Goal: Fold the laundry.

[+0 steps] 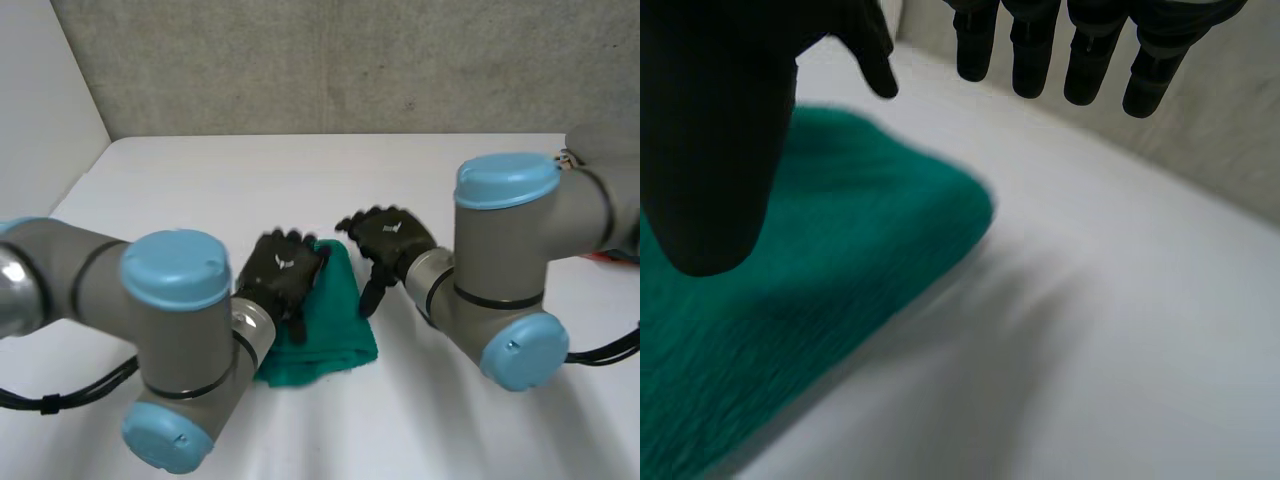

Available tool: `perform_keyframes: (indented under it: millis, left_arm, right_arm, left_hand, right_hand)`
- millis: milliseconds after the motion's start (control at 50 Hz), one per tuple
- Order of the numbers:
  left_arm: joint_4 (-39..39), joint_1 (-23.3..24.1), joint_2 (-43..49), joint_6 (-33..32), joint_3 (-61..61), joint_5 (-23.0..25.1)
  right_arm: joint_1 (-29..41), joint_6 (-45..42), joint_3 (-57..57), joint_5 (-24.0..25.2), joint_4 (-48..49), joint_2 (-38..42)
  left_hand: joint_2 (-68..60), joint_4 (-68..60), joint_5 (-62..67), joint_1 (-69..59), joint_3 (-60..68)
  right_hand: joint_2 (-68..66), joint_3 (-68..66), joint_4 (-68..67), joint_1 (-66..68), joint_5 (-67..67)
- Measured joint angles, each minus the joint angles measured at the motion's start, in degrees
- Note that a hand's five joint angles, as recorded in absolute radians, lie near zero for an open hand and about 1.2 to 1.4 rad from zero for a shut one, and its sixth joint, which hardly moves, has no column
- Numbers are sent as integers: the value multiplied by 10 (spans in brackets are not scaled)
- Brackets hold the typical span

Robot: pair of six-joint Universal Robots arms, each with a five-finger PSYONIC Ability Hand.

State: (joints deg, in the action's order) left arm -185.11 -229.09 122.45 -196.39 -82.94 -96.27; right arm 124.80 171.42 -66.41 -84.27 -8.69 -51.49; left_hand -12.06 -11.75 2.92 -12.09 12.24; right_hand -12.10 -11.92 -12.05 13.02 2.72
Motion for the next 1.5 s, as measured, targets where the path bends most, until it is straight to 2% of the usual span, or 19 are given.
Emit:
perform_keyframes:
  millis: [120, 220, 340, 420, 500, 560, 620, 660, 680, 720, 780, 900, 980, 1120, 1380, 1400, 1460, 1500]
  left_arm:
    - [80, -19, 28, -1, 32, -51]
    - [95, -33, 25, -3, 34, -65]
    - [94, -37, -3, -3, 31, -64]
    - [90, -36, -37, -3, 34, -51]
    - [86, -38, -81, -3, 41, -17]
    - [84, -45, -114, -4, 51, 29]
    - [85, -62, -146, -4, 69, 102]
    - [86, -65, -151, -4, 73, 116]
    - [91, -76, -161, -3, 85, 165]
    - [102, -88, -168, -2, 101, 229]
    - [128, -97, -170, 0, 121, 300]
    - [183, -99, -168, 2, 150, 387]
    - [199, -96, -166, 3, 156, 403]
    - [201, -90, -163, 3, 149, 400]
    - [196, -72, -158, 3, 145, 396]
    - [196, -72, -158, 3, 145, 396]
    - [196, -72, -159, 3, 146, 396]
    - [196, -72, -159, 3, 147, 396]
  right_arm:
    - [1, -2, 28, 33, -23, 55]
    - [3, -8, 41, 37, -30, 70]
    - [7, -34, 45, 16, -35, 55]
    - [9, -69, 32, -20, -29, 25]
    - [15, -107, -1, -68, 1, -14]
    - [30, -129, -42, -92, 39, -43]
    - [61, -150, -105, -108, 91, -74]
    - [67, -152, -116, -109, 99, -77]
    - [87, -158, -155, -112, 128, -87]
    - [107, -161, -196, -113, 162, -91]
    - [129, -161, -232, -112, 207, -85]
    - [151, -161, -257, -110, 283, -48]
    - [154, -164, -252, -109, 319, -22]
    - [152, -176, -227, -108, 361, 14]
    - [147, -197, -174, -106, 365, 44]
    - [146, -197, -169, -105, 365, 47]
    - [138, -196, -154, -104, 363, 56]
    - [132, -195, -147, -104, 363, 58]
  left_hand:
    - [0, 0, 0, 0, 0]
    - [0, 0, 0, 0, 0]
    - [0, 0, 0, 0, 0]
    - [0, 0, 0, 0, 0]
    - [0, 0, 0, 0, 0]
    - [0, 0, 0, 0, 0]
    - [0, 0, 0, 0, 0]
    - [0, 0, 0, 0, 0]
    - [0, 0, 0, 0, 0]
    - [0, 0, 0, 0, 0]
    - [0, 0, 0, 0, 0]
    - [0, 0, 0, 0, 0]
    - [0, 0, 0, 0, 0]
    - [0, 0, 0, 0, 0]
    - [0, 0, 0, 0, 0]
    - [0, 0, 0, 0, 0]
    - [0, 0, 0, 0, 0]
    - [0, 0, 0, 0, 0]
  right_hand:
    - [0, 0, 0, 0, 0]
    - [0, 0, 0, 0, 0]
    - [0, 0, 0, 0, 0]
    - [0, 0, 0, 0, 0]
    - [0, 0, 0, 0, 0]
    - [0, 0, 0, 0, 0]
    - [0, 0, 0, 0, 0]
    - [0, 0, 0, 0, 0]
    - [0, 0, 0, 0, 0]
    - [0, 0, 0, 0, 0]
    - [0, 0, 0, 0, 0]
    - [0, 0, 0, 0, 0]
    - [0, 0, 0, 0, 0]
    - [0, 0, 0, 0, 0]
    - [-11, -12, -12, 3, 8]
    - [-30, -32, -32, 23, 27]
    - [-342, -335, -320, 328, 286]
    - [-497, -488, -485, 467, 446]
